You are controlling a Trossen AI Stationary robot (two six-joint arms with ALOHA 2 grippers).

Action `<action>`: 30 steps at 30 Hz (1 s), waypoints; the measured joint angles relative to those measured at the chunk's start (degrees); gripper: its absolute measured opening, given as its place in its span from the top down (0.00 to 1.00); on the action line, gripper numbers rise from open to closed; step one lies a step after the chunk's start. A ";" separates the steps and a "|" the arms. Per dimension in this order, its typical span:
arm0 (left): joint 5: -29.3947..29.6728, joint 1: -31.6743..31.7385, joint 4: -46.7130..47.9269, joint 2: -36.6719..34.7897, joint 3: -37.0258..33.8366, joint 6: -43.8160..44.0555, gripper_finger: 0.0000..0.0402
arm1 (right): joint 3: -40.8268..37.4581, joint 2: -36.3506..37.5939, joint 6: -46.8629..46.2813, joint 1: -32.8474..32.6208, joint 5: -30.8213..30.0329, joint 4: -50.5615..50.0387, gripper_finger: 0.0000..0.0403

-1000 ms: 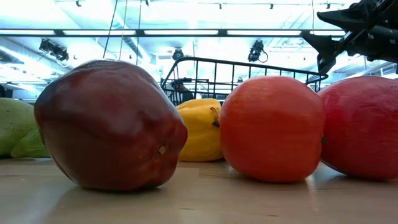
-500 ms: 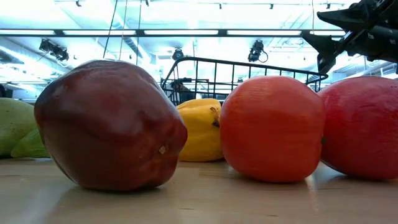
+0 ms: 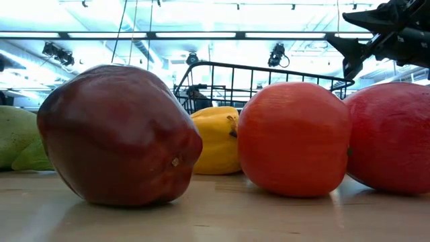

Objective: Build produce basket
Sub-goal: Put the red apple into the black wire basket

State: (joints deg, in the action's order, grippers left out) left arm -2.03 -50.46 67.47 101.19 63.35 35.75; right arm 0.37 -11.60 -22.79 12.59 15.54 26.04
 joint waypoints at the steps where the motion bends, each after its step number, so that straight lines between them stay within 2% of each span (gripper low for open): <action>1: 0.29 0.03 -0.55 0.00 0.00 0.02 0.02 | 0.00 -0.01 0.00 0.01 -0.01 -0.01 0.43; 9: 2.45 0.26 -6.42 0.00 0.00 1.50 0.02 | -0.01 -0.02 0.00 0.00 0.01 0.00 0.43; 30: 8.12 0.53 -15.22 0.00 0.02 13.86 0.02 | 0.00 -0.02 0.00 -0.01 0.00 -0.01 0.43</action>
State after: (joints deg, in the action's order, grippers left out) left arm 6.10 -49.93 52.25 101.19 63.37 49.61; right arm 0.38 -11.62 -22.79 12.58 15.54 26.03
